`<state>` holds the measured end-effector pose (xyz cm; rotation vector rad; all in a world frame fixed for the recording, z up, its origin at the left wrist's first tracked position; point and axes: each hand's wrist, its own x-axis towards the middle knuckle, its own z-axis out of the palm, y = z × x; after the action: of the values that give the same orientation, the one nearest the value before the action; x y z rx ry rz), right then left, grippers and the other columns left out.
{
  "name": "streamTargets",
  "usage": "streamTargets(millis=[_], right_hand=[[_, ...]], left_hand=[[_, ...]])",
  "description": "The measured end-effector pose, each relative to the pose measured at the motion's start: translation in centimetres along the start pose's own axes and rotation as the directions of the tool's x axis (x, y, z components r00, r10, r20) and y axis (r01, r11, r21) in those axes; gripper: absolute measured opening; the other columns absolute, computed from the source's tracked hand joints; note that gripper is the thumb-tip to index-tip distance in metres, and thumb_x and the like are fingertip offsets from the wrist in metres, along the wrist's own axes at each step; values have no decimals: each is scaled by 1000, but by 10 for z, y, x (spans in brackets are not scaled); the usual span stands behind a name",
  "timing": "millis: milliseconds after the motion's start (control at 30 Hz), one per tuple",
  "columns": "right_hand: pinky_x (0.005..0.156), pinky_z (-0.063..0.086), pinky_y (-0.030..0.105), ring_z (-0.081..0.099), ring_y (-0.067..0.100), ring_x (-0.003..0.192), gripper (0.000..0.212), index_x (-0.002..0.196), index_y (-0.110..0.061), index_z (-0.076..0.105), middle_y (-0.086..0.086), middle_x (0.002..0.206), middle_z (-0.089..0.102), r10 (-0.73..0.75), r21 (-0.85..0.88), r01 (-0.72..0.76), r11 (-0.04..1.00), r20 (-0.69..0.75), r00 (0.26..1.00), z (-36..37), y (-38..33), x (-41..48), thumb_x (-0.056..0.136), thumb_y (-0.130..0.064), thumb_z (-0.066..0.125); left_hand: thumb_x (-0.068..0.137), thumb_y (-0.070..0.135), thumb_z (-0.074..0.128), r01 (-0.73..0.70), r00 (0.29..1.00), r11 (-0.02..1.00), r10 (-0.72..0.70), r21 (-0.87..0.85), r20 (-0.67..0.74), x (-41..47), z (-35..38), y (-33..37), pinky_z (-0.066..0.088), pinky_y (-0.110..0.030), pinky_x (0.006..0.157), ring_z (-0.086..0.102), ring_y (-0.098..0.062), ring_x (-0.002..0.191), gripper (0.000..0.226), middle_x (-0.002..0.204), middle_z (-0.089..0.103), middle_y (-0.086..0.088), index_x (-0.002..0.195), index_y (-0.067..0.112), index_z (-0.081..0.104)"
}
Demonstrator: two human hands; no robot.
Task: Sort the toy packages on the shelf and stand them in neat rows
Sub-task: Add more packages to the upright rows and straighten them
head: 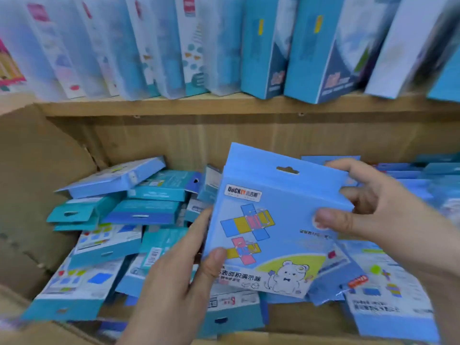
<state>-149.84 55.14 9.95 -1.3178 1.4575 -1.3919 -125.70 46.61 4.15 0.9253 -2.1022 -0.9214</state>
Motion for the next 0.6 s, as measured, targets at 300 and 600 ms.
streamTargets(millis=[300,600], right_hand=[[52,52,17,68,6,60,34,84,-36,60,-9,76,74,-141,-216,54,975,-410,901,-133,22,-53,67,-12,77],[59,55,18,69,1,73,39,89,-34,52,-19,79,72,-223,-324,88,942,-410,884,-175,53,-10,73,-9,78]], left_hand=[[87,46,36,-338,937,839,258,426,236,46,109,44,48,-29,92,49,-5,115,45,124,55,18,126,35,55],[92,52,42,-481,858,505,101,717,504,87,193,46,13,-43,116,12,-20,143,49,156,16,2,137,33,37]])
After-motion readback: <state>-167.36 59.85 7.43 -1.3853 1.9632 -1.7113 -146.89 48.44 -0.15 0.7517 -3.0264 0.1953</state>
